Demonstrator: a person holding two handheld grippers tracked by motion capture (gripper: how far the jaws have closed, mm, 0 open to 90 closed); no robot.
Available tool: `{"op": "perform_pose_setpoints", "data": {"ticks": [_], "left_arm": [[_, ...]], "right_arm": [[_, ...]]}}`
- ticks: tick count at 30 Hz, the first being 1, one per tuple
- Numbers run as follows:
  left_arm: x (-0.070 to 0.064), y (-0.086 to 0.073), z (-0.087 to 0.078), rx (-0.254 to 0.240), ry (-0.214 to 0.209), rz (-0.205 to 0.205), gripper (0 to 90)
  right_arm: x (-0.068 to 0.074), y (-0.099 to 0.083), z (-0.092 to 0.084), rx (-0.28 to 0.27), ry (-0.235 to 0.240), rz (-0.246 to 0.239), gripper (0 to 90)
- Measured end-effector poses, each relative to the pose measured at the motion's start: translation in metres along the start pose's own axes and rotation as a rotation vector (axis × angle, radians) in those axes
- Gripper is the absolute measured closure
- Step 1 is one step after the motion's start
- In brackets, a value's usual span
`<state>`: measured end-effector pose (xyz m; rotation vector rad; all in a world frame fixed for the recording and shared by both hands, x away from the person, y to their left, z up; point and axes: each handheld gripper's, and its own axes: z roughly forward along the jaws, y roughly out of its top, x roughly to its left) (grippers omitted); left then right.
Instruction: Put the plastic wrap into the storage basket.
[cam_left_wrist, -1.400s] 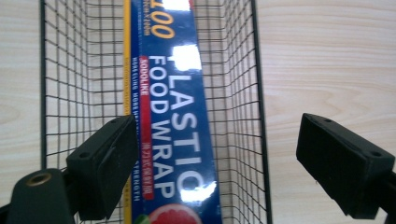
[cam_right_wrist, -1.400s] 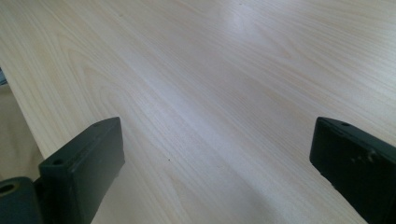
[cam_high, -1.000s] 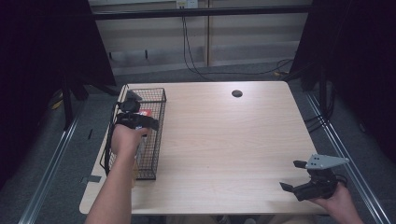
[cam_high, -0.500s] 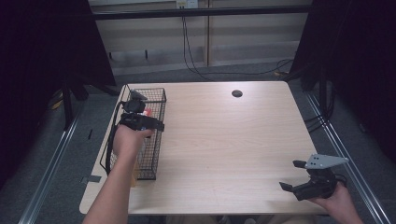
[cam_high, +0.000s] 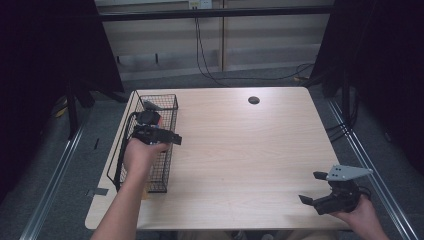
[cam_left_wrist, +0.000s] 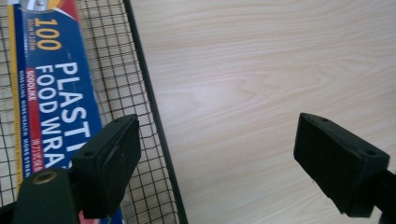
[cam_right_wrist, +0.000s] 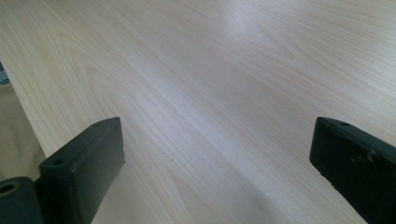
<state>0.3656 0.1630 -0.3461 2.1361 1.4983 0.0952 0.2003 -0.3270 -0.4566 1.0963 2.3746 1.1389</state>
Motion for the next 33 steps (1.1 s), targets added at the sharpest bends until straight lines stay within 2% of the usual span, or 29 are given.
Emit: {"op": "perform_pose_setpoints", "data": {"ticks": [3,7,24,29,33], "left_arm": [[-0.009,0.0,0.003,-0.015,-0.03,0.013,15.0],[-0.018,-0.001,0.011,-0.009,-0.046,0.036,15.0],[-0.049,-0.009,0.038,-0.046,-0.093,0.094,13.8],[-0.054,-0.011,0.044,-0.05,-0.111,0.105,13.4],[-0.058,-0.012,0.047,-0.053,-0.105,0.129,13.3]], "right_arm": [[0.0,0.0,0.0,-0.001,0.0,-0.001,3.1],[0.0,0.0,0.0,-0.001,-0.001,-0.003,3.1],[0.0,0.0,0.001,0.003,0.0,-0.004,3.1],[0.0,0.0,0.001,0.005,-0.003,-0.005,3.0],[-0.001,0.0,0.002,0.007,-0.002,-0.003,3.0]]}}
